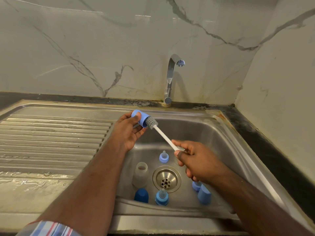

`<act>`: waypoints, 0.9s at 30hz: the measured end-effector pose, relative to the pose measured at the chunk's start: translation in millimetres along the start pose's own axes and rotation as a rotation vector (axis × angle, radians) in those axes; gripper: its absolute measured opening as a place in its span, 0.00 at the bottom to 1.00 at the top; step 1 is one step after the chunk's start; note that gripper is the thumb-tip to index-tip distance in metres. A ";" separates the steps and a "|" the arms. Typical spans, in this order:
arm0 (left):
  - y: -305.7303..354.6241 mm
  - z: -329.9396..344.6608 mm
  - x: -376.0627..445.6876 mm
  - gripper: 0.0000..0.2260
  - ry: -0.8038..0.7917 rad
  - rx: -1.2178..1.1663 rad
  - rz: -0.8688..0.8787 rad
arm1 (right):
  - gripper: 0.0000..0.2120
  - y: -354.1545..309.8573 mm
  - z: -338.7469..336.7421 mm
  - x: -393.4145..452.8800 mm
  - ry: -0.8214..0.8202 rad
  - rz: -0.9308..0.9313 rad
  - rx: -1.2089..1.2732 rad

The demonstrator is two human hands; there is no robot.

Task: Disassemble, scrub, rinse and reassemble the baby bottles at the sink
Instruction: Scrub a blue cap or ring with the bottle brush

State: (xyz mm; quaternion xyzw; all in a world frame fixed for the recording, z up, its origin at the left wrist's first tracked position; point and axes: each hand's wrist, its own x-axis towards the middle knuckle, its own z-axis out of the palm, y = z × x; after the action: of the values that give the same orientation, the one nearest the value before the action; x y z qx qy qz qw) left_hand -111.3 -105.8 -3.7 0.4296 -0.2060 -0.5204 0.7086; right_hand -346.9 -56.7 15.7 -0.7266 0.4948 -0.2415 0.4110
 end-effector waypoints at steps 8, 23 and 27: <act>-4.8 6.8 -3.7 0.10 -0.089 0.052 -0.040 | 0.19 -5.9 1.0 7.7 -0.010 0.056 0.062; -6.9 9.6 -3.9 0.09 -0.078 0.072 -0.010 | 0.21 -9.6 4.1 6.8 0.047 -0.111 -0.432; -2.3 5.3 -0.3 0.09 -0.008 0.035 0.012 | 0.20 -9.3 6.5 0.9 -0.049 -0.042 -0.241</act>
State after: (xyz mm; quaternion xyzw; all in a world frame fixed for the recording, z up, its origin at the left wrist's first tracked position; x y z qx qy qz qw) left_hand -116.6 -107.9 -2.6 0.4385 -0.2205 -0.5141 0.7034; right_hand -336.8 -53.5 19.9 -0.7864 0.4949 -0.1710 0.3277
